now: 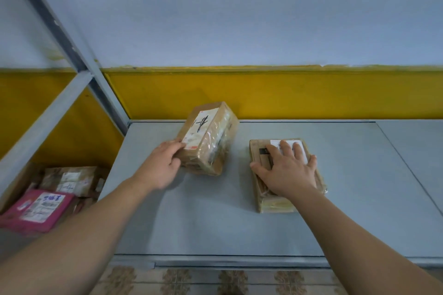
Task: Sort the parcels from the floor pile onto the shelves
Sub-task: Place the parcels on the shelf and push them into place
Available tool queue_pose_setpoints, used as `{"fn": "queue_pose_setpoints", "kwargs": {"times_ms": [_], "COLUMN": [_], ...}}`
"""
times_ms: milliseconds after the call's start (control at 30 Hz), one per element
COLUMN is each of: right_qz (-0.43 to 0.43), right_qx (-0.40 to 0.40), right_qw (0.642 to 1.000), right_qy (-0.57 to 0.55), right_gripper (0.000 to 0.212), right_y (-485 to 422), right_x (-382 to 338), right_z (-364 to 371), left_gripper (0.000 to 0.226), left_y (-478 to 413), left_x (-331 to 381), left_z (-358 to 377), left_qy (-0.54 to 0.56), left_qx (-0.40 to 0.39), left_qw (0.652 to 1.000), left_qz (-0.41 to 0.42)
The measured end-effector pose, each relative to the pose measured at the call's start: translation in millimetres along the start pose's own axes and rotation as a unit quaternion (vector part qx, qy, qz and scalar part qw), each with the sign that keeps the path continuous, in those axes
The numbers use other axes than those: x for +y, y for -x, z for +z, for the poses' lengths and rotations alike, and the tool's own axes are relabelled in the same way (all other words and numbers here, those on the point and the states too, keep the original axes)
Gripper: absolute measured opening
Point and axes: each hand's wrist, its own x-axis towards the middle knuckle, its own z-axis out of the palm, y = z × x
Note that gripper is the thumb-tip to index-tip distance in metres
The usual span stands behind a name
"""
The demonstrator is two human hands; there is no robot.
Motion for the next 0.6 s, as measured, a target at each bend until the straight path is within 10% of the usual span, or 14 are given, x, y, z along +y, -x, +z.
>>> {"fn": "queue_pose_setpoints", "kwargs": {"times_ms": [267, 600], "right_qz": [0.05, 0.045], "right_qx": [0.005, 0.014], "right_qw": [0.998, 0.999], "right_qy": [-0.034, -0.016], "right_gripper": [0.073, 0.069], "right_y": [11, 20], "right_x": [-8, -39], "right_z": [-3, -4], "left_gripper": [0.087, 0.085], "left_y": [-23, -21], "left_x": [58, 42], "left_z": [33, 15], "left_qy": [0.013, -0.065], "left_qx": [0.012, -0.079], "left_qw": [0.998, 0.994], "left_qz": [-0.066, -0.04]}}
